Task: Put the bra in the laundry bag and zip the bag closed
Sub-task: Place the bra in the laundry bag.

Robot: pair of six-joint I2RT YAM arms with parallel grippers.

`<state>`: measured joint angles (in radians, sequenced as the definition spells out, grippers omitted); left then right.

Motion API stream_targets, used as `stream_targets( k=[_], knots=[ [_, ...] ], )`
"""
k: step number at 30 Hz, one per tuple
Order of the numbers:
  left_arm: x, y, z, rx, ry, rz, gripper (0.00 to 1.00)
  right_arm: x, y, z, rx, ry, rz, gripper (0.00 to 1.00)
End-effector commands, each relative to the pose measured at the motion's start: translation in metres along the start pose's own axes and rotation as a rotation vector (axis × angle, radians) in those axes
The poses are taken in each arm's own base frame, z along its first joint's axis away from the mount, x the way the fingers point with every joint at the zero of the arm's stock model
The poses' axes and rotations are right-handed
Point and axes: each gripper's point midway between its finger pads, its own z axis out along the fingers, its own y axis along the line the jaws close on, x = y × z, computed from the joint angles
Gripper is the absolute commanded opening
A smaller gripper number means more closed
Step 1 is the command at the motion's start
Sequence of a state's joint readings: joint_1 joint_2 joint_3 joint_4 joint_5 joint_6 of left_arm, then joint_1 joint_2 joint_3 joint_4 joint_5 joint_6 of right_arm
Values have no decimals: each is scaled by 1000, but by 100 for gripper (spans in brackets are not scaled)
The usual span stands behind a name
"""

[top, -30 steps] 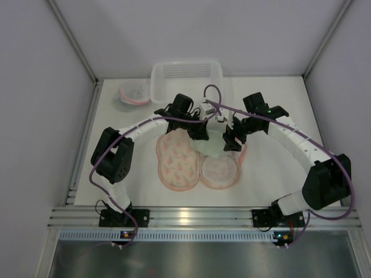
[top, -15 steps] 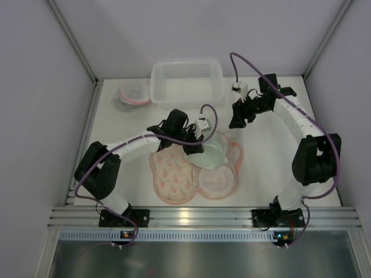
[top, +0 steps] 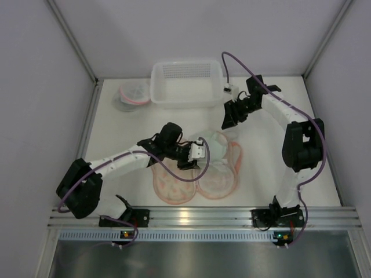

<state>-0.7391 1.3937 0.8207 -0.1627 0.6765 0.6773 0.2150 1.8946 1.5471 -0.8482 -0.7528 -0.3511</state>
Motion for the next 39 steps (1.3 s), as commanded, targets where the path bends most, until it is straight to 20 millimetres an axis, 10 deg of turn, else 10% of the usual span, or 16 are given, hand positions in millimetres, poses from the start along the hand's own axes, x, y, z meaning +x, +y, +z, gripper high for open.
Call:
stream_targets(
  k=[1,8,21,33,39],
  knots=[
    [-11,-28,-7,132,-56,120,50,-19,17,5,-24,-14,-101,55],
    [1,-53,-21,178,10,161,57,-11,34,26,-31,50,-239,55],
    [-29,-4,-54,-125,17,-278,61,15,41,69,-67,167,-287,52],
    [10,51,-108,-379,-17,-579,61,35,25,93,24,234,-327,51],
    [-1,16,-103,-226,-34,-321,79,42,22,95,50,262,-330,52]
  ],
)
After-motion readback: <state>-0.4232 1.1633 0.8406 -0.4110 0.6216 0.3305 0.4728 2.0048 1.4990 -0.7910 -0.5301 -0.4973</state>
